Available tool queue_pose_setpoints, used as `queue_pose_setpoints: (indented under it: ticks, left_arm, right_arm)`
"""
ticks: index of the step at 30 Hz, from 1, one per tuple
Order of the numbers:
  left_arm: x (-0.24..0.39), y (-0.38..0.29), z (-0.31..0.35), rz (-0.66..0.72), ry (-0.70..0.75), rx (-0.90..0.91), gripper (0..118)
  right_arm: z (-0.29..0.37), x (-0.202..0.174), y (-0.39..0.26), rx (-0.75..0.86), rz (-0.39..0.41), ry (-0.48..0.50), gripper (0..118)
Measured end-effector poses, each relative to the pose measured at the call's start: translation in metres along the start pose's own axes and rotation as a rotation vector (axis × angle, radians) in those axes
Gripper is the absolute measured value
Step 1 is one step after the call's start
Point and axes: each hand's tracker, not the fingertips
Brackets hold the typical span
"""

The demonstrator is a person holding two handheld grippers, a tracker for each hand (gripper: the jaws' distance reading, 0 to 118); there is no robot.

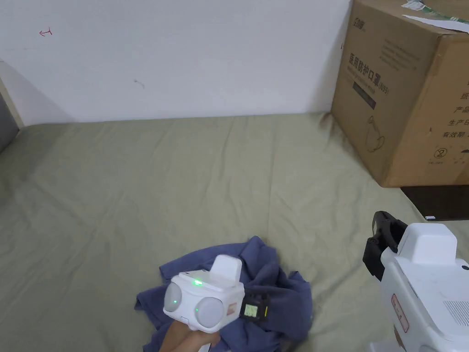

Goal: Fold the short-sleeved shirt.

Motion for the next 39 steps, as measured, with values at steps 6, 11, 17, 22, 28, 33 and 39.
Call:
queue_pose_setpoints:
  ticks: [6, 11, 17, 22, 28, 33, 39]
  left_arm:
    - [-0.03, 0.036, 0.072, 0.045, 0.08, 0.333, 117]
    - [-0.055, 0.046, 0.119, 0.01, 0.256, 0.55, 117]
    - [-0.08, 0.04, 0.14, -0.001, 0.454, 0.681, 101]
    - [-0.09, 0.031, 0.143, -0.004, 0.462, 0.698, 4]
    - [-0.089, 0.028, 0.139, 0.022, 0.418, 0.646, 0]
    - [-0.087, 0.028, 0.136, 0.025, 0.409, 0.544, 0]
    - [-0.11, -0.003, 0.089, 0.148, 0.297, 0.236, 0]
  right_arm:
    - [0.003, -0.007, 0.013, 0.036, 0.001, 0.018, 0]
    - [0.004, -0.011, 0.023, 0.07, 0.001, 0.03, 0]
    - [0.004, -0.018, 0.03, 0.098, 0.0, 0.045, 0]
    - [0.006, -0.022, 0.033, 0.113, 0.003, 0.057, 0]
    - [0.008, -0.025, 0.034, 0.112, 0.004, 0.065, 0]
    - [0.007, -0.025, 0.031, 0.106, 0.008, 0.065, 0]
    - [0.004, -0.024, 0.024, 0.087, 0.011, 0.067, 0]
